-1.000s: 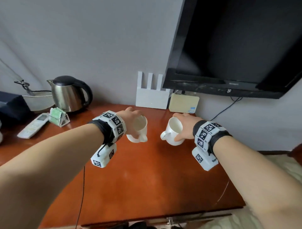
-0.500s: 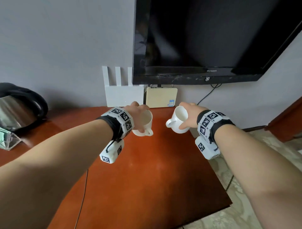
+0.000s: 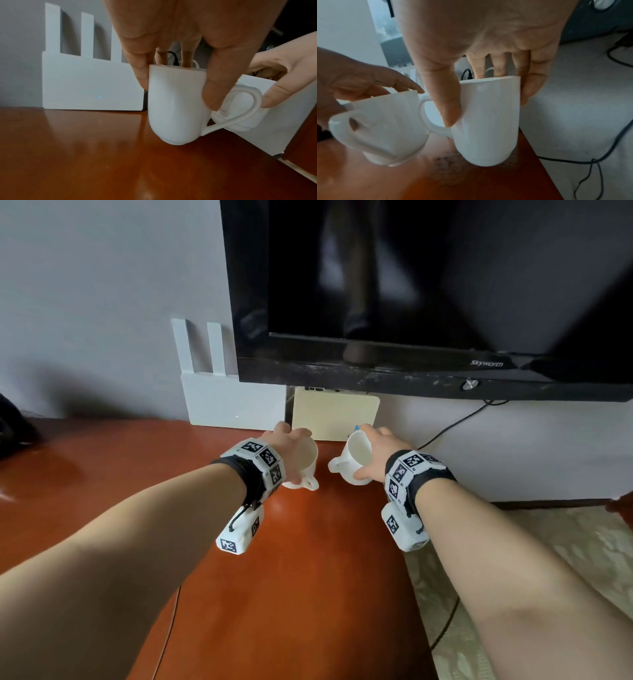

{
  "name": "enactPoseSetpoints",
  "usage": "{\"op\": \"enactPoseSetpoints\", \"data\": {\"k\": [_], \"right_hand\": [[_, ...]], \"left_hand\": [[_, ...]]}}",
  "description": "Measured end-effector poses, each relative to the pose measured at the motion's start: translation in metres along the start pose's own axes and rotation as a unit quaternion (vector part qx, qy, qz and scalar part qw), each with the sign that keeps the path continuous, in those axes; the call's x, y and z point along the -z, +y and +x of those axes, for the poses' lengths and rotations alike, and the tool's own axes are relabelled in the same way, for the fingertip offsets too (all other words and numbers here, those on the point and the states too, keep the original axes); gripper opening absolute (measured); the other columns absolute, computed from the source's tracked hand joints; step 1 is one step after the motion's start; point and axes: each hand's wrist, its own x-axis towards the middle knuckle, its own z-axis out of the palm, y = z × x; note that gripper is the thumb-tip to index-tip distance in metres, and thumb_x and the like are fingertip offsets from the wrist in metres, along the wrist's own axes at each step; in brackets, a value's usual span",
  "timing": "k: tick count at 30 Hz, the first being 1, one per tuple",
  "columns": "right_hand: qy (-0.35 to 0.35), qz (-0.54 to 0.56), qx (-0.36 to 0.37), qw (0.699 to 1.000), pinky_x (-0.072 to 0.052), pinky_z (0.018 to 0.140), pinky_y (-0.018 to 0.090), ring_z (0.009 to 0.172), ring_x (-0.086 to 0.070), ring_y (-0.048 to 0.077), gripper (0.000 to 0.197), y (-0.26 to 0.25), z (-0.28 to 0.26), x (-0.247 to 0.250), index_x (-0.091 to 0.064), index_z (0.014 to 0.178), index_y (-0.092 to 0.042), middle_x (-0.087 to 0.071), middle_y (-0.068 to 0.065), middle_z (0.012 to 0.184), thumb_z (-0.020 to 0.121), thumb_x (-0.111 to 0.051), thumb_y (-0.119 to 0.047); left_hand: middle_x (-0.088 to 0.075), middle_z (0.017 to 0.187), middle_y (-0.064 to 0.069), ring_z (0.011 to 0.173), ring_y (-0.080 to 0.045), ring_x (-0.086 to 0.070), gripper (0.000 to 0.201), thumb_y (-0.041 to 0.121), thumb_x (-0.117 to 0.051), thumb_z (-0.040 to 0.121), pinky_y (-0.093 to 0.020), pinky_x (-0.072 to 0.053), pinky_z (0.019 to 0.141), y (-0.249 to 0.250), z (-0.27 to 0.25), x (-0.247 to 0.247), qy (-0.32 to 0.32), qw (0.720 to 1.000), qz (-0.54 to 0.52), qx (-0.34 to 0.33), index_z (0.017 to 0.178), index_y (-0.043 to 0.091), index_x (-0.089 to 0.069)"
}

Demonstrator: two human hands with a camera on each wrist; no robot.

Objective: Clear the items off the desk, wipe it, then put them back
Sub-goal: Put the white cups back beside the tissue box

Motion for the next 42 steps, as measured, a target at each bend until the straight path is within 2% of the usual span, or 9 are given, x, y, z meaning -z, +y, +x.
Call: {"op": "enactPoseSetpoints", "data": {"k": [7,13,20,21,23,25,29,37,42], "right_hand": [[-0.019,-0.010,0.019,1.000,-0.043,0.074,0.033,0.110,-0.054,0.030,0.077,0.013,0.048,-0.009,-0.027,0.136,-0.027,-0.036,0.002,0.137,0.074,-0.072,-0.039],[-0.031,-0.006,0.052,0.998,-0.043,0.092,0.039,0.122,-0.042,0.032,0.079,0.013,0.064,-0.015,-0.025,0.139,-0.028,-0.031,0.002,0.143,0.075,-0.071,-0.037],[-0.063,-0.031,0.084,0.994,-0.046,0.077,0.034,0.124,-0.035,0.032,0.090,0.017,0.074,-0.016,-0.015,0.144,-0.035,-0.020,0.001,0.146,0.076,-0.068,-0.008],[-0.063,-0.040,0.090,0.993,-0.045,0.079,0.034,0.126,-0.033,0.031,0.091,0.018,0.075,-0.016,-0.014,0.144,-0.035,-0.018,0.000,0.149,0.077,-0.067,-0.006],[-0.059,-0.057,0.101,0.991,-0.040,0.095,0.040,0.135,-0.024,0.030,0.092,0.019,0.078,-0.016,-0.013,0.145,-0.036,-0.012,-0.002,0.154,0.076,-0.067,-0.007],[-0.060,-0.073,0.106,0.990,-0.025,0.111,0.044,0.142,-0.013,0.027,0.096,0.021,0.079,-0.016,-0.010,0.146,-0.035,-0.004,-0.004,0.157,0.076,-0.070,-0.009],[-0.071,-0.093,0.101,0.988,-0.010,0.116,0.044,0.146,0.004,0.022,0.101,0.020,0.075,-0.014,-0.001,0.149,-0.035,0.005,-0.004,0.159,0.077,-0.071,-0.018],[-0.034,-0.049,0.095,0.994,-0.005,0.117,0.046,0.147,0.008,0.023,0.100,0.001,0.024,0.014,0.001,0.149,-0.035,0.007,0.000,0.159,0.078,-0.070,-0.040],[0.003,-0.020,0.096,0.995,-0.010,0.117,0.046,0.147,0.001,0.025,0.090,-0.042,-0.034,0.029,-0.004,0.149,-0.034,0.001,0.001,0.159,0.083,-0.064,-0.035]], "left_hand": [[-0.027,0.142,-0.003,0.124,-0.028,-0.044,0.089,0.030,-0.074,0.077,-0.039,-0.044,0.096,0.016,0.056,-0.011,0.001,1.000,-0.014,0.017,0.146,0.035,-0.019],[-0.027,0.141,-0.002,0.126,-0.027,-0.038,0.089,0.025,-0.075,0.075,-0.041,-0.041,0.099,0.019,0.078,-0.011,-0.008,1.000,-0.006,0.005,0.145,0.035,-0.021],[-0.021,0.146,0.001,0.135,-0.026,-0.026,0.092,0.019,-0.073,0.077,-0.041,-0.035,0.108,0.018,0.089,-0.012,-0.011,1.000,0.011,-0.007,0.147,0.036,-0.016],[-0.020,0.147,0.001,0.136,-0.025,-0.025,0.092,0.018,-0.073,0.077,-0.041,-0.034,0.108,0.018,0.090,-0.012,-0.010,1.000,0.010,-0.009,0.147,0.036,-0.016],[-0.018,0.149,0.002,0.139,-0.024,-0.020,0.094,0.017,-0.073,0.077,-0.042,-0.031,0.109,0.018,0.090,-0.012,-0.009,1.000,0.009,-0.011,0.148,0.036,-0.014],[-0.013,0.153,0.002,0.142,-0.024,-0.015,0.097,0.018,-0.073,0.076,-0.043,-0.028,0.111,0.018,0.089,-0.013,-0.007,1.000,0.011,-0.009,0.148,0.036,-0.011],[0.000,0.157,0.002,0.146,-0.023,-0.005,0.101,0.023,-0.074,0.077,-0.045,-0.025,0.113,0.017,0.080,-0.014,0.000,1.000,0.020,-0.003,0.150,0.033,-0.006],[0.007,0.158,0.001,0.147,-0.022,-0.002,0.098,0.026,-0.070,0.082,-0.045,-0.029,0.114,0.006,0.040,-0.003,0.048,0.998,0.022,-0.021,0.151,0.032,0.000],[0.000,0.157,0.001,0.146,-0.021,-0.007,0.093,0.036,-0.068,0.082,-0.042,-0.025,0.116,-0.019,-0.015,0.009,0.102,0.993,0.004,-0.056,0.150,0.033,-0.005]]}}
